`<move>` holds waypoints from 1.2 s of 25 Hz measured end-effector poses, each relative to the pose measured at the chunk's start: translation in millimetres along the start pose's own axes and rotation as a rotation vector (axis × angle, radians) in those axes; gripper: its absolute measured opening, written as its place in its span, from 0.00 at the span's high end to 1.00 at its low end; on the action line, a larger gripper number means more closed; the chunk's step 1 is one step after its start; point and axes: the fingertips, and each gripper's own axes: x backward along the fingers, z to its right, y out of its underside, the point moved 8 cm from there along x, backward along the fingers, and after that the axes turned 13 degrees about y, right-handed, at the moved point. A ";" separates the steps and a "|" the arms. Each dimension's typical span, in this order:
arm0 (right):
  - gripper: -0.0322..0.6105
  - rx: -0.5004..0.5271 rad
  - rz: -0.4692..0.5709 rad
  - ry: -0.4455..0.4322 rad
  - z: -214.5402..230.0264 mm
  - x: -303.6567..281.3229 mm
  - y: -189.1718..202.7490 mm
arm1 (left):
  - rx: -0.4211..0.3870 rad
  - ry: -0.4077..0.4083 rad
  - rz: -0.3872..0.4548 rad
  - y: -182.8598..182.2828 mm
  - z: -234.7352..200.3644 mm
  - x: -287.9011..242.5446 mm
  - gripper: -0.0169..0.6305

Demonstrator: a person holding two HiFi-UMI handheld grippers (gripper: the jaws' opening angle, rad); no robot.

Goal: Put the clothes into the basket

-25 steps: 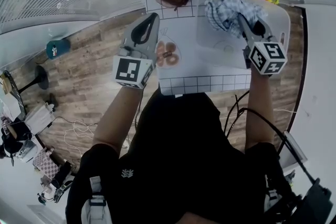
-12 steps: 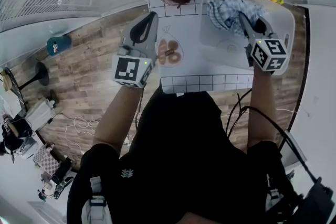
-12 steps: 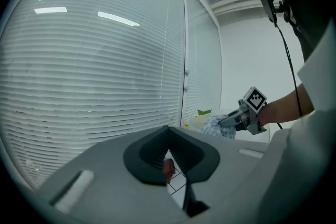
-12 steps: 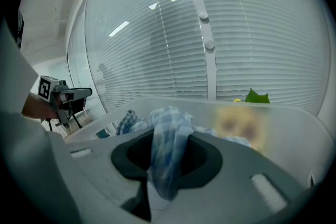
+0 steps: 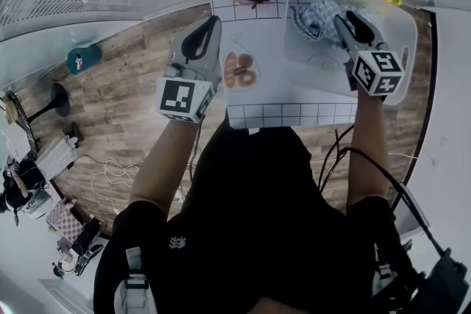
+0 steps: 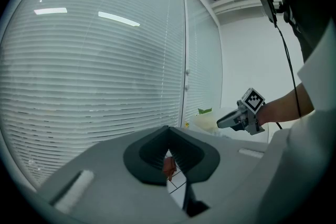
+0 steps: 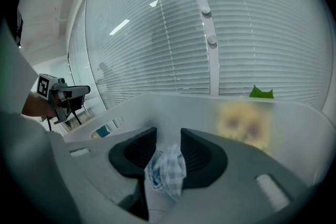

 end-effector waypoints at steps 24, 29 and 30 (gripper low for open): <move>0.76 -0.015 0.324 0.174 0.6 116.5 -37.5 | -0.059 0.040 0.108 -49.5 33.2 20.7 0.96; 0.81 -0.042 0.424 0.253 -5.0 147.2 -40.2 | -0.075 0.052 0.138 -63.3 41.1 26.8 0.96; 0.81 -0.046 0.431 0.258 -6.1 151.3 -39.6 | -0.077 0.055 0.142 -64.9 42.8 27.6 0.96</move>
